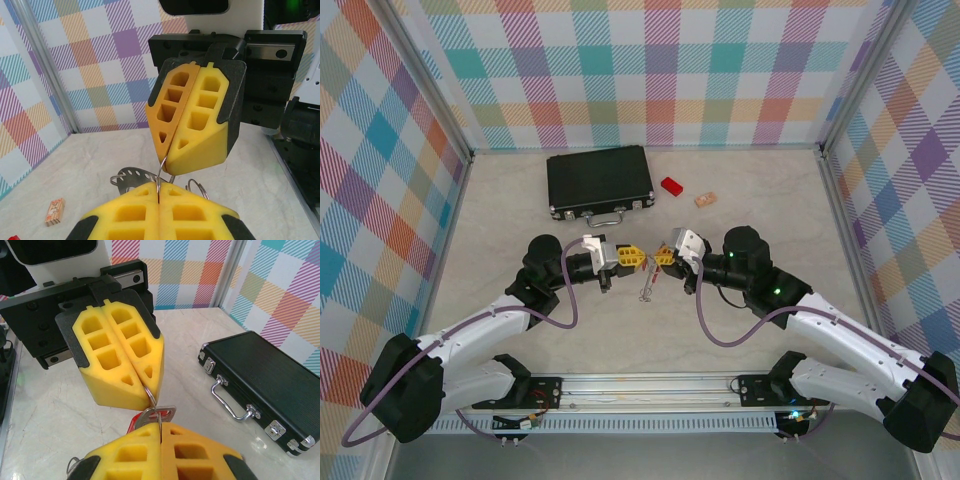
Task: Put the keys on the keyring
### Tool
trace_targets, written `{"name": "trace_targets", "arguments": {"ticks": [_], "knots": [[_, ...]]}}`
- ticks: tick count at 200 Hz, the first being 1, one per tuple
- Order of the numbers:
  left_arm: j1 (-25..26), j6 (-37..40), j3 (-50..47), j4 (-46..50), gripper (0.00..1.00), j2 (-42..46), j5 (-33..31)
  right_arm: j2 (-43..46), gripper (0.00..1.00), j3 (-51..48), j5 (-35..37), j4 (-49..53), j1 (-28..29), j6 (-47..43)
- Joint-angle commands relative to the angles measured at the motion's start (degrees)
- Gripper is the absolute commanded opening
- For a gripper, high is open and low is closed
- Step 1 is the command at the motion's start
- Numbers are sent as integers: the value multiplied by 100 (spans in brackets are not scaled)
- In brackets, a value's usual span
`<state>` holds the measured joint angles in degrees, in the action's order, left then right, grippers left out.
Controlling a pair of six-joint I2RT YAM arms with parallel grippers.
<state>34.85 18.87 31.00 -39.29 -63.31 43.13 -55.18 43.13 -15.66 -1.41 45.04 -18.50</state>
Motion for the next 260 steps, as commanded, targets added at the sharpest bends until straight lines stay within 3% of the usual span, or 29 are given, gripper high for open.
{"name": "trace_targets", "arguments": {"ticks": [1,113,178,260], "knots": [[36,-50,84,-102,0,-27,204,9,0,26,-161,-230,46,40],[38,-121,112,-148,0,-92,266,-33,0,27,-165,-245,102,53],[39,-112,-86,-480,0,58,-187,213,0,-126,34,-346,102,57],[37,-156,19,-344,0,4,164,77,0,-42,-86,-351,102,110]]}}
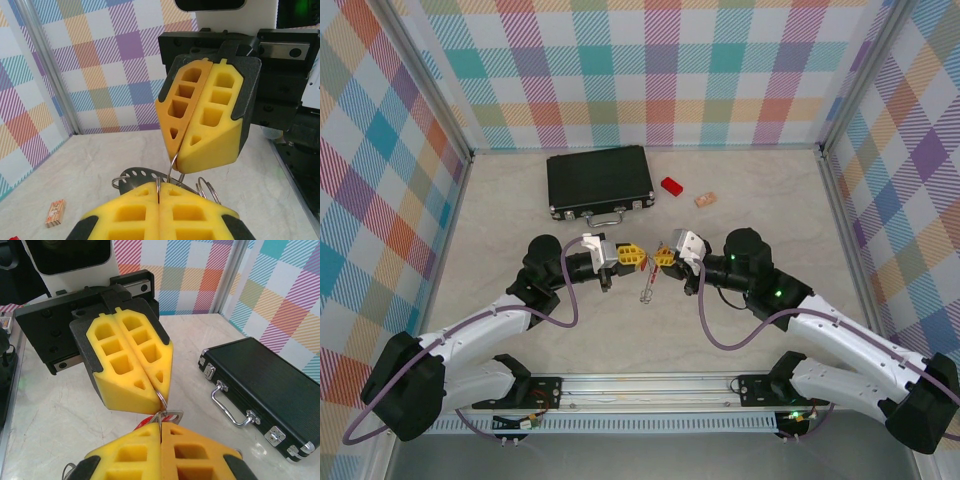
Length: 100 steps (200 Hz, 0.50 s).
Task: Put the keys on the keyring
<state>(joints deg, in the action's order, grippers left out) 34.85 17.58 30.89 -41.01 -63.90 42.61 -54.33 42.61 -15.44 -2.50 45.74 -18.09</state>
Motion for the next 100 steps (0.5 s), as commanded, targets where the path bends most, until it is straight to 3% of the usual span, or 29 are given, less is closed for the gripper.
{"name": "trace_targets", "arguments": {"ticks": [1,100], "knots": [[38,-27,26,-171,0,62,219,-8,0,10,-108,-242,32,68],[39,91,-110,-410,0,154,10,-31,0,289,107,419,23,184]]}}
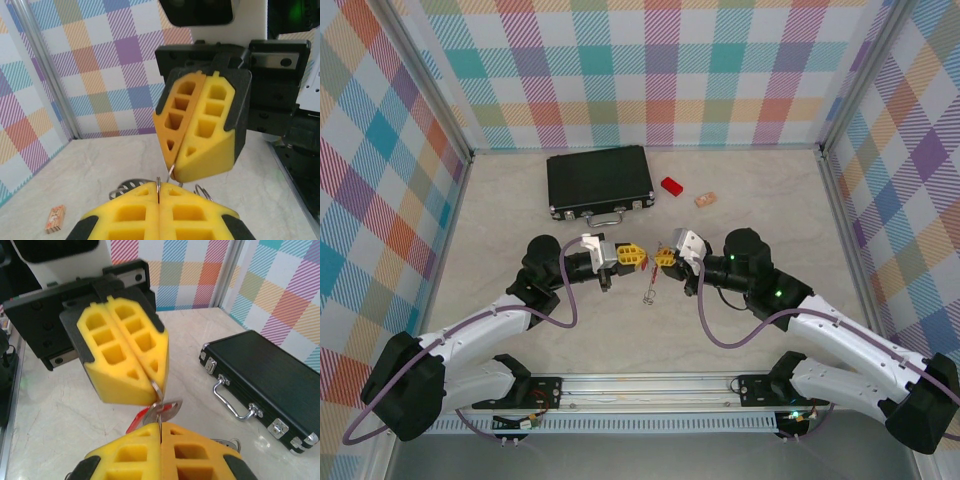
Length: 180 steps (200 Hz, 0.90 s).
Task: Put the keys on the keyring
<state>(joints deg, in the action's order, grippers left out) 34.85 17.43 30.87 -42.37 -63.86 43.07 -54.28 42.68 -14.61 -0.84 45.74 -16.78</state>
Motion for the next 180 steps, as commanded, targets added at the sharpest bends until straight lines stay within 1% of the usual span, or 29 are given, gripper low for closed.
{"name": "trace_targets", "arguments": {"ticks": [1,48,78,96,180], "knots": [[39,109,-108,-273,0,148,-44,-42,0,284,26,257,23,52],[46,335,-68,-58,0,84,8,-69,0,276,-40,194,23,87],[73,657,-12,317,0,89,-36,-91,0,329,-63,234,30,36],[98,1033,-2,510,0,71,44,-108,0,352,-66,290,23,-1],[162,1072,-55,387,0,114,-131,-189,0,409,-148,357,23,34]]}}
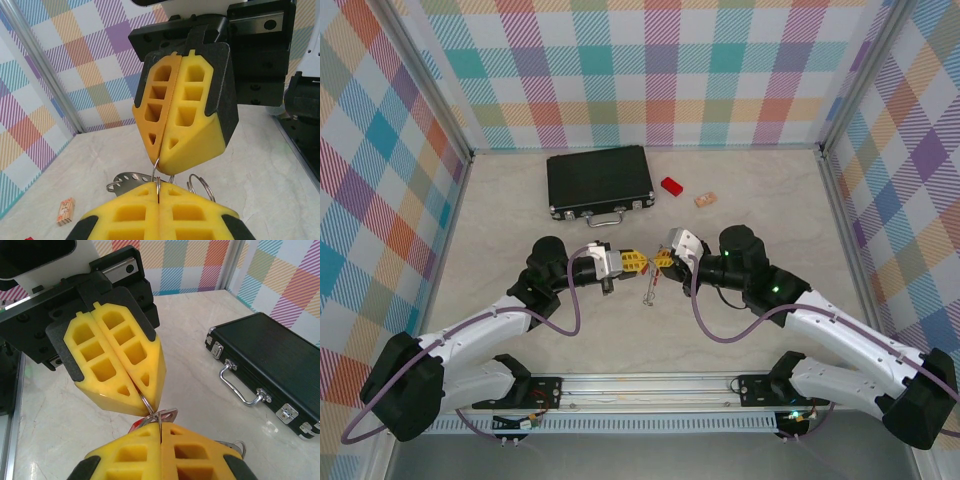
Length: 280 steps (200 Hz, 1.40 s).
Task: Put the keys on the keyring
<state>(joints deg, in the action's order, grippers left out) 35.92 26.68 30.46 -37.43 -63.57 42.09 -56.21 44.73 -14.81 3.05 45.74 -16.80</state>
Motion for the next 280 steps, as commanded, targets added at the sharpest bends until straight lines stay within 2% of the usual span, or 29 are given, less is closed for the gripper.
{"name": "trace_targets", "arguments": {"ticks": [1,146,280], "knots": [[55,146,-14,-111,0,88,-33,-1,0,208,-128,-32,23,36],[64,142,-49,-149,0,133,-205,-57,0,185,-307,19,28,10],[73,147,75,90,0,-42,-29,46,0,141,-466,-113,32,20]]}}
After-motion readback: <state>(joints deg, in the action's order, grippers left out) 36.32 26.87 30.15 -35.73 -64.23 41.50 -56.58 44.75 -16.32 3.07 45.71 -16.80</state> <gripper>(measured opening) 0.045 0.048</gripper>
